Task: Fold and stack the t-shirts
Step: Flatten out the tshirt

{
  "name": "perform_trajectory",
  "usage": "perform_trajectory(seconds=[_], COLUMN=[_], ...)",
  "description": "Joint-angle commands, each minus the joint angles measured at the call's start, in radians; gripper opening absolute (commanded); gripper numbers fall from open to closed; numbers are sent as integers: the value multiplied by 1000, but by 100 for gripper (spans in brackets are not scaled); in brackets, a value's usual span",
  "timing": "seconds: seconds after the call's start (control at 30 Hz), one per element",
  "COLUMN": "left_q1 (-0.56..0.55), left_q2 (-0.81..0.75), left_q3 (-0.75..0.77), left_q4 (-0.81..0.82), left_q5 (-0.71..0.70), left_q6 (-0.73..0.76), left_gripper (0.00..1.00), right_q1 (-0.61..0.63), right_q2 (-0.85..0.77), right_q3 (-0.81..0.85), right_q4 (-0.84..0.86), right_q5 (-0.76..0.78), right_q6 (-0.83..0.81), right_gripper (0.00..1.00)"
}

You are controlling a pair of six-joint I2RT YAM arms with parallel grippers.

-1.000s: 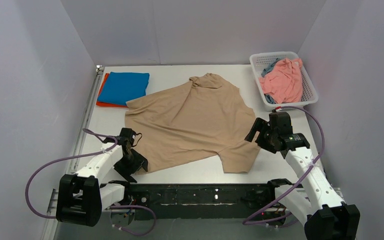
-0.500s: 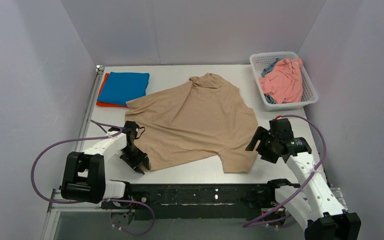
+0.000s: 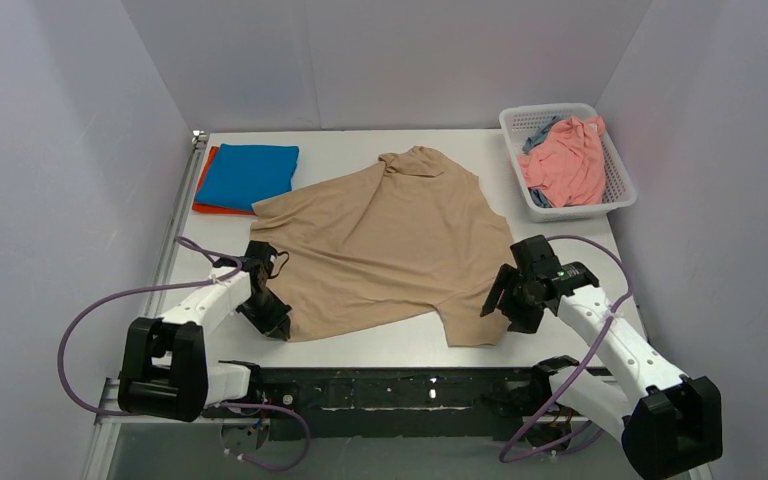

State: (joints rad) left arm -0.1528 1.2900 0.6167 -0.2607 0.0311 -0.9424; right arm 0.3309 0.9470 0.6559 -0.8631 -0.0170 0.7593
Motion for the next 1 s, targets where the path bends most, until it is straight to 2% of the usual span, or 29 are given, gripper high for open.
perform_trajectory(seconds=[0.0,0.13,0.37,0.73,0.9,0.97], left_q1=[1,2,1,1,2,2], left_q2=[-60,-83,-88,-109,-135,-155], left_q3=[-33,-28,-12,-11,12,29], left_q4=[-116,-142,-159,-167,-194,-209], left_q5=[-93,-110,-109,-106,-125,-135], left_q6=[17,22,19,13,31,42], left_gripper=[0,0,0,0,0,0], right_q1=[36,37,38,67,67,66], right_q2=[30,48,186,298,346,327], right_q3=[-22,-54,-92,-37,-31,-14], right_q4=[-65,-45,84,134,184,171], right_q5=[112,111,59,42,41,73], right_q6=[174,232,234,248,218,198], right_gripper=[71,65,57,44,25,8])
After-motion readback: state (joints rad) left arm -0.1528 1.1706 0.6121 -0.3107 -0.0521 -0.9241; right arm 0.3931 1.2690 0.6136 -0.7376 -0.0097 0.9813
